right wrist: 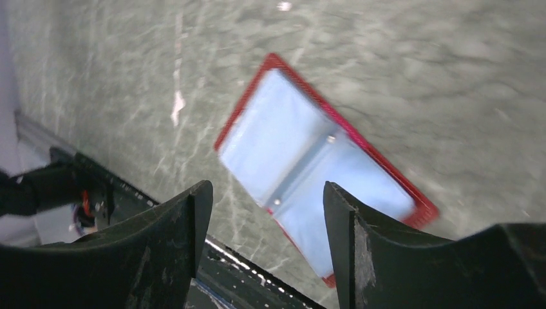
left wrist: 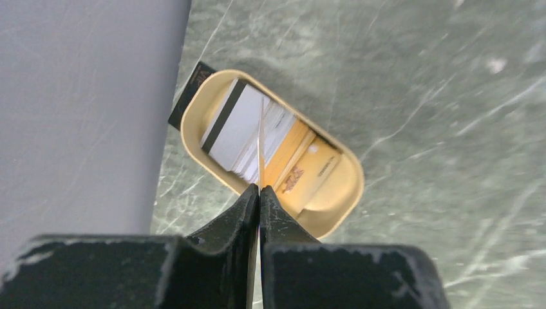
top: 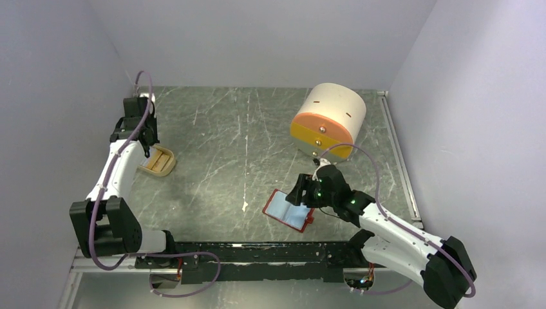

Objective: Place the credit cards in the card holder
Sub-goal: Pick up the credit card from the storage box, then adjust the card holder at the center of the board.

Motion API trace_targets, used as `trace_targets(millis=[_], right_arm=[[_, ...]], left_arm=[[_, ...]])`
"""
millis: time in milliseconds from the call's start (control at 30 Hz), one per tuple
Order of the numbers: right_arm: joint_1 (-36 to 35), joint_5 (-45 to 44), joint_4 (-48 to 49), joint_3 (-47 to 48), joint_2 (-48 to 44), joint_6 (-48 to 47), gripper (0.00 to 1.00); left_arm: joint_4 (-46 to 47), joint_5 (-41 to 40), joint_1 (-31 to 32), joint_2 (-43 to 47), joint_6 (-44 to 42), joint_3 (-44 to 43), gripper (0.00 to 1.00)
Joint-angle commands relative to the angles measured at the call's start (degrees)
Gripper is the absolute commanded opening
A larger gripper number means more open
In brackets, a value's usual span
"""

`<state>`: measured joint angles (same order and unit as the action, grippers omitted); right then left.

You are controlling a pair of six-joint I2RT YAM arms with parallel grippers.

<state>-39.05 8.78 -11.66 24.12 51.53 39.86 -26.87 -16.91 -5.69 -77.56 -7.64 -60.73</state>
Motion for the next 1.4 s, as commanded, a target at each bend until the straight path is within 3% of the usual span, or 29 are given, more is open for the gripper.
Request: trace_targets(millis=[0, 100, 200, 267, 333, 433, 500, 700, 833, 933, 1100, 1367], right_arm=[[0.48, -13.22, -12.71, 2.84, -1.59, 8.73, 0.67], [0.52, -15.95, -15.16, 2.22, -2.53, 11.58, 0.67], [0.48, -16.48, -15.43, 0.91, -4.19, 13.77, 0.66], [0.47, -17.03, -15.75, -0.01, -5.08, 15.1, 0.65], [0.48, -17.62, -15.36, -1.45, -5.37, 16.34, 0.65], [0.51, -16.65, -12.93, -3.05, -3.81, 17.01, 0.65], [0.46, -16.16, -11.64, -3.3, -1.68, 16.65, 0.65], [0.35, -9.73, -2.91, -3.07, 5.24, 11.9, 0.64], [0.11, -3.13, 5.69, -2.87, 8.91, 9.23, 0.63], [-0.35, -0.3, 10.77, -1.54, 12.25, 6.93, 0.61], [-0.86, -0.03, 11.38, 3.16, 18.39, 3.89, 0.61], [-3.15, 0.2, 8.92, 8.8, 23.47, 1.48, 0.61]], left_arm=[[-6.5, 9.39, 0.34, 3.63, 13.26, -5.71, 0.09], [-0.44, 23.26, 0.33, 8.92, 16.17, -2.88, 0.09], [6.54, 31.04, -1.04, 12.51, 22.03, 1.62, 0.09], [7.06, 35.93, -3.39, 12.32, 27.62, 1.99, 0.09], [6.2, 47.79, -6.13, 10.16, 30.59, 0.82, 0.09], [2.53, 60.95, -7.64, 5.36, 30.06, -1.51, 0.09], [4.39, 65.35, -7.67, 5.59, 30.66, 0.5, 0.09], [8.07, 68.51, -6.53, 10.4, 33.21, 7.85, 0.09], [11.51, 65.89, -3.5, 15.59, 36.34, 13.91, 0.09], [14.69, 63.97, 1.69, 19.26, 40.17, 18.14, 0.09], [18.8, 58.36, 11.61, 22.88, 47.51, 23.51, 0.09], [26.26, 53.13, 23.94, 20.55, 55.45, 29.18, 0.09]])
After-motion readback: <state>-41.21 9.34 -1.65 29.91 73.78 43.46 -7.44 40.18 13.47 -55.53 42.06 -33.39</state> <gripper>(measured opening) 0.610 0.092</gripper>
